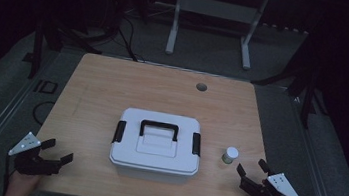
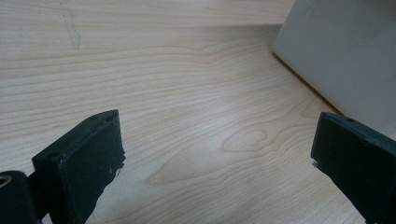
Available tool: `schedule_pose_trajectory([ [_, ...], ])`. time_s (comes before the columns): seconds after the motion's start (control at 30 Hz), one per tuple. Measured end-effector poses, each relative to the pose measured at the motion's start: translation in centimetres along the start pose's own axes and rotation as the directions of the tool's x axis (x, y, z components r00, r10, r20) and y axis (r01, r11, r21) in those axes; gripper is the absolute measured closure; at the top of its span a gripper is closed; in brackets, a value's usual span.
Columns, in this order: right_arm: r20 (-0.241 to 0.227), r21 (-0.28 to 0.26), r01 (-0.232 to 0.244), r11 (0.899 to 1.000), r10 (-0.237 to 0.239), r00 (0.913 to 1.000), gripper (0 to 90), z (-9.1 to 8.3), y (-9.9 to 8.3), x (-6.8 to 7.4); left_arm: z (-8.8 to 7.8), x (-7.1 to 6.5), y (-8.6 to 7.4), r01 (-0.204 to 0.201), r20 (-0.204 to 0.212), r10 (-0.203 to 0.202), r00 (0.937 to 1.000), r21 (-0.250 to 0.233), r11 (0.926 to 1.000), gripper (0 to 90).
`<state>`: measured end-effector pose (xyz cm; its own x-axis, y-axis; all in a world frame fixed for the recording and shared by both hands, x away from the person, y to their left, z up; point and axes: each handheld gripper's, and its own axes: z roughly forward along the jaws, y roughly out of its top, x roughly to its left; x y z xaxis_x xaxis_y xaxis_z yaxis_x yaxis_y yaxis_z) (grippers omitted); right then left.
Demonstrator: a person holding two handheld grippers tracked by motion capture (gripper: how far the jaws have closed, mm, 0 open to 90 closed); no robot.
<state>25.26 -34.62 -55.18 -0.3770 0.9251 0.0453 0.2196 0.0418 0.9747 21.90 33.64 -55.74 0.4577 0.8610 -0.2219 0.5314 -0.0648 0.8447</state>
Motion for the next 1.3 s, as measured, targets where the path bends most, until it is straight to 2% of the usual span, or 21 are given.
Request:
schedule_pose_trajectory([
  [0.23,0.001,-0.001,-0.001,1.0,0.001,1.0,12.1,0.0,0.0,0.0,0.3,-0.1,0.1,-0.017,0.025,0.016,0.9996,0.045,0.9988,4.4],
  [0.33,0.0,0.0,-0.003,1.0,0.003,1.0,12.0,0.0,0.0,0.0,0.4,0.0,0.2,-0.048,0.038,0.045,0.9983,0.08,0.9956,4.4],
  [0.5,0.003,0.003,-0.001,1.0,0.001,1.0,12.0,0.0,0.0,0.0,0.5,0.0,0.7,-0.132,0.041,0.127,0.9911,0.149,0.98,4.4],
  [0.57,0.003,0.004,0.0,1.0,0.0,1.0,12.0,0.0,0.0,0.0,0.5,0.1,0.8,-0.128,0.075,0.117,0.9903,0.168,0.9774,4.4],
  [0.63,0.006,0.008,0.006,1.0,-0.006,1.0,12.0,0.0,0.0,0.0,0.5,0.1,0.9,-0.139,0.108,0.12,0.9869,0.193,0.9713,4.4],
  [0.7,0.005,0.008,0.007,1.0,-0.007,1.0,12.0,0.0,0.0,0.0,0.6,0.0,1.0,-0.155,0.137,0.126,0.9826,0.232,0.9602,4.5],
  [0.73,0.006,0.008,0.008,1.0,-0.008,1.0,12.1,0.1,0.0,0.0,0.7,-0.1,1.1,-0.171,0.144,0.137,0.98,0.262,0.9497,4.5],
  [0.77,0.006,0.008,0.008,1.0,-0.008,1.0,12.1,0.1,0.0,0.0,0.7,-0.1,1.1,-0.171,0.144,0.137,0.98,0.262,0.9497,4.5],
  [0.8,0.006,0.008,0.008,1.0,-0.008,1.0,12.0,0.1,0.0,0.0,0.9,-0.4,1.3,-0.211,0.165,0.164,0.9725,0.324,0.9222,4.5],
  [0.83,0.007,0.009,0.005,1.0,-0.006,1.0,12.1,0.0,0.0,0.0,0.9,-0.5,1.4,-0.222,0.165,0.175,0.9707,0.337,0.9152,4.5],
  [0.87,0.007,0.009,0.006,1.0,-0.006,1.0,12.0,0.0,0.0,0.0,1.0,-0.8,1.5,-0.244,0.172,0.193,0.966,0.362,0.8998,4.5],
  [0.97,0.008,0.008,0.003,1.0,-0.003,1.0,12.1,0.0,0.0,0.0,1.2,-1.4,2.1,-0.316,0.186,0.26,0.9477,0.432,0.8446,5.6],
  [1.0,0.008,0.008,0.003,1.0,-0.003,1.0,12.1,0.0,0.0,0.0,1.4,-1.6,2.4,-0.339,0.196,0.279,0.9402,0.458,0.8219,5.6],
  [1.03,0.007,0.008,0.002,1.0,-0.003,1.0,12.1,0.0,0.0,0.0,1.5,-1.8,2.6,-0.355,0.199,0.295,0.9345,0.474,0.8056,5.6],
  [1.1,0.007,0.01,0.007,1.0,-0.007,0.9999,12.1,0.1,0.0,0.0,1.6,-2.0,3.1,-0.372,0.213,0.305,0.9281,0.504,0.7795,5.6],
  [1.13,0.008,0.011,0.009,1.0,-0.009,0.9999,12.0,0.1,0.0,0.1,1.7,-2.1,3.3,-0.384,0.218,0.317,0.9232,0.523,0.7608,5.6],
  [1.17,0.008,0.011,0.009,1.0,-0.009,0.9999,12.0,0.1,0.0,0.1,1.7,-2.1,3.3,-0.384,0.218,0.317,0.9232,0.523,0.7608,5.6],
  [1.2,0.007,0.012,0.011,1.0,-0.011,0.9999,12.0,0.1,0.0,0.1,1.9,-2.3,3.8,-0.403,0.237,0.326,0.9151,0.565,0.7197,5.6],
  [1.23,0.006,0.01,0.009,1.0,-0.009,0.9999,12.0,0.1,0.0,0.1,2.0,-2.3,4.1,-0.413,0.242,0.335,0.9106,0.581,0.7012,5.6],
  [1.27,0.007,0.01,0.005,1.0,-0.005,1.0,12.0,0.1,0.0,0.0,2.2,-2.5,4.5,-0.432,0.253,0.353,0.9006,0.615,0.6599,5.6],
  [1.3,0.007,0.01,0.005,1.0,-0.005,1.0,12.0,0.1,0.0,0.0,2.2,-2.5,4.5,-0.432,0.253,0.353,0.9006,0.615,0.6599,5.6],
])
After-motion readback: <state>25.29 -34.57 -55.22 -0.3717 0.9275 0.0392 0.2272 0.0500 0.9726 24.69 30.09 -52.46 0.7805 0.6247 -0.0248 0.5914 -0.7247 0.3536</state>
